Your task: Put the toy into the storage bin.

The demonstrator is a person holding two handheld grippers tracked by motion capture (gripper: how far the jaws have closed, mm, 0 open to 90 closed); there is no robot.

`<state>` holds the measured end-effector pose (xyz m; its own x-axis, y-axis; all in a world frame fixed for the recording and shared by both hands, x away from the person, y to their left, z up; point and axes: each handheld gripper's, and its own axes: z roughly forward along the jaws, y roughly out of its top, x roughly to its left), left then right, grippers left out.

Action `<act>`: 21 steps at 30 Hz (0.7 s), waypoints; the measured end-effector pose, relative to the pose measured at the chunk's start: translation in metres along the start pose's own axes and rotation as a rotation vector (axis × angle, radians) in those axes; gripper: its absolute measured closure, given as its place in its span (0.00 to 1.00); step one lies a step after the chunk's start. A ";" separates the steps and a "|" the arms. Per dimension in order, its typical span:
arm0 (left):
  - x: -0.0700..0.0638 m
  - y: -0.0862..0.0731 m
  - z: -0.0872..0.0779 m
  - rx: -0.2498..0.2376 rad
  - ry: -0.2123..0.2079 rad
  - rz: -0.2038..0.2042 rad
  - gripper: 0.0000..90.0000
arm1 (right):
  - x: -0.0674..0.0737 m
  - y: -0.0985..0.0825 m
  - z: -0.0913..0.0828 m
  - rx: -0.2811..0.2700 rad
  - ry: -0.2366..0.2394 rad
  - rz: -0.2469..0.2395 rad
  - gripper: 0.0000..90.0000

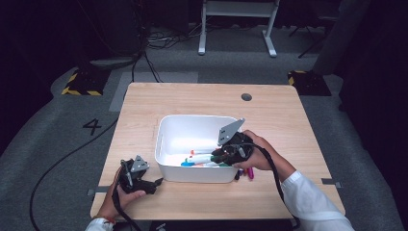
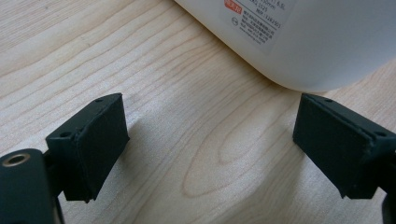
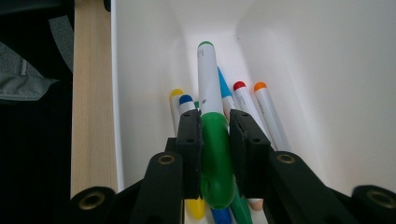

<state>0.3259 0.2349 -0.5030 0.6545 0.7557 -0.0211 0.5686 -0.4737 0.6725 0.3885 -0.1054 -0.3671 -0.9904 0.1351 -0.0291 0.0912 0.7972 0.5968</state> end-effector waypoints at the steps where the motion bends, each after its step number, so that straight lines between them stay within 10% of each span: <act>1: 0.000 0.000 0.000 0.000 0.000 0.001 0.11 | 0.000 0.000 0.000 0.006 0.000 -0.001 0.83; 21: 0.000 0.000 0.000 0.000 0.000 0.001 0.11 | -0.003 -0.026 -0.044 -0.129 -0.211 0.090 0.49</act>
<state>0.3259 0.2349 -0.5030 0.6549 0.7555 -0.0204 0.5679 -0.4741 0.6728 0.3849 -0.1524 -0.3466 -0.9340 0.3329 -0.1295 0.1510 0.6965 0.7015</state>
